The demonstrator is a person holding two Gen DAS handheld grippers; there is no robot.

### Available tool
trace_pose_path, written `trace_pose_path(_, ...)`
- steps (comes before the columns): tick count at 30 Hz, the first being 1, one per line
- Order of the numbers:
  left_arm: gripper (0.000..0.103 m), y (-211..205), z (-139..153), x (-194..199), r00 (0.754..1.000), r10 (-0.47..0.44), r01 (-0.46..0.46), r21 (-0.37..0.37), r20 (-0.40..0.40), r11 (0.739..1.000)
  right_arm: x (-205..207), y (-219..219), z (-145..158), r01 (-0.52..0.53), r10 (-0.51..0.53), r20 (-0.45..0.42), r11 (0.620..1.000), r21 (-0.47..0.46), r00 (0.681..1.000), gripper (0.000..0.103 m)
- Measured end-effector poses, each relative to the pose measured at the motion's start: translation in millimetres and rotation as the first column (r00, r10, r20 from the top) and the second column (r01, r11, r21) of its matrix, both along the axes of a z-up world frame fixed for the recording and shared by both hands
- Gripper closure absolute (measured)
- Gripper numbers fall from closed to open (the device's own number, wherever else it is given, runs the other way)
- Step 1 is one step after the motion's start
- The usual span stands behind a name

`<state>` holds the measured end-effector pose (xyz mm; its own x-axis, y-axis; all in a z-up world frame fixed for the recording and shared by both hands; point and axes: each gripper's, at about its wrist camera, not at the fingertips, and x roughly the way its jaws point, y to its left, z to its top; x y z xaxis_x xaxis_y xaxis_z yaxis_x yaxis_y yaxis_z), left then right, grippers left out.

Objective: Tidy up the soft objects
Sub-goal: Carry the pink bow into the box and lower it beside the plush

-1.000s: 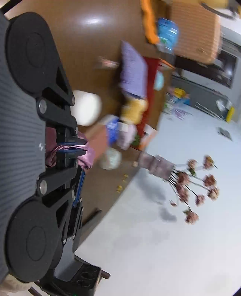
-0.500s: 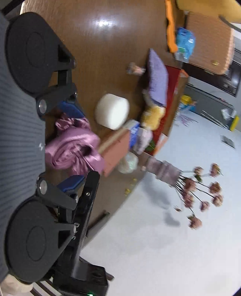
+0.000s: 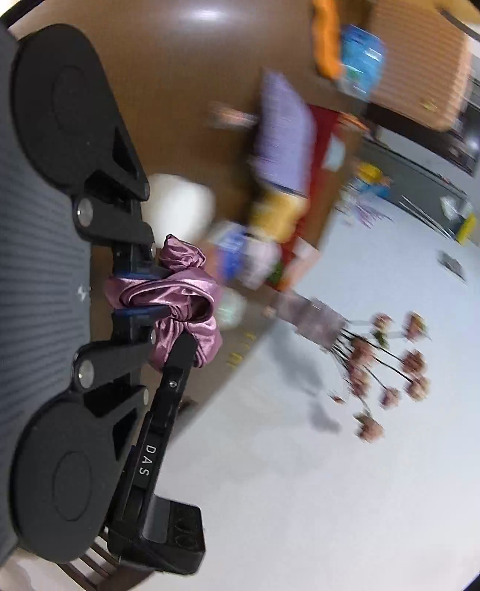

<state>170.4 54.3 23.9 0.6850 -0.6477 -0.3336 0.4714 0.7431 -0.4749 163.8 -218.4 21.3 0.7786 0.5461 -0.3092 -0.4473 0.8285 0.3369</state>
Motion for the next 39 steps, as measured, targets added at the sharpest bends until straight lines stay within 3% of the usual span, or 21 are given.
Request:
trace_pose_path(3, 0.089, -0.4, 42.2, 51.8, 0.998, -0.014, 0.014, 0.013, 0.053, 1.0, 43.4, -6.1, 31.8, -0.011, 0.011, 0.049, 1.0, -0.001, 0.999, 0.088)
trace_pose_path(6, 0.089, -11.5, 79.1, 127.5, 0.996, -0.024, 0.018, 0.067, 0.086, 0.998, 108.3, -8.5, 64.5, 0.005, -0.001, 0.09, 0.999, -0.037, 0.996, 0.088)
trace_pose_path(10, 0.089, -32.3, 101.4, 247.1, 0.999, 0.015, -0.022, 0.153, 0.051, 0.988, 225.0, -6.0, 93.8, 0.056, -0.052, 0.05, 0.995, -0.087, 0.997, 0.088)
trace_pose_path(15, 0.089, -45.0, 76.4, 385.9, 0.986, 0.107, -0.084, 0.18, -0.125, 0.98, 366.8, -0.1, 79.1, 0.126, -0.141, -0.116, 0.983, -0.13, 0.983, 0.088)
trace_pose_path(19, 0.089, -60.5, 39.5, 451.7, 0.959, 0.201, -0.147, 0.258, -0.198, 0.955, 450.4, 10.8, 42.6, 0.164, -0.205, -0.255, 0.971, -0.174, 0.945, 0.088)
trace_pose_path(21, 0.086, -69.2, 21.0, 464.0, 0.953, 0.208, -0.135, 0.307, -0.22, 0.942, 474.8, 21.3, 22.5, 0.156, -0.222, -0.298, 0.96, -0.23, 0.928, 0.086)
trace_pose_path(23, 0.077, -75.4, 10.4, 467.0, 0.955, 0.206, -0.127, 0.335, -0.214, 0.934, 488.2, 27.2, 6.4, 0.149, -0.232, -0.347, 0.957, -0.25, 0.909, 0.08)
trace_pose_path(26, 0.06, -71.3, 11.6, 462.8, 0.959, 0.199, -0.133, 0.303, -0.2, 0.944, 495.9, 23.7, -10.4, 0.136, -0.215, -0.414, 0.968, -0.213, 0.885, 0.068)
trace_pose_path(30, 0.059, -68.0, 8.7, 464.6, 0.951, 0.197, -0.123, 0.289, -0.241, 0.949, 494.2, 20.5, -12.7, 0.161, -0.226, -0.428, 0.97, -0.184, 0.875, 0.059)
trace_pose_path(35, 0.057, -68.2, 24.7, 445.2, 0.961, 0.201, -0.138, 0.304, -0.19, 0.943, 481.4, 16.2, 2.9, 0.17, -0.228, -0.356, 0.967, -0.188, 0.906, 0.059)
trace_pose_path(39, 0.056, -62.5, 59.3, 422.1, 0.966, 0.224, -0.173, 0.321, -0.132, 0.931, 453.8, 6.9, 40.1, 0.183, -0.239, -0.294, 0.961, -0.205, 0.926, 0.059)
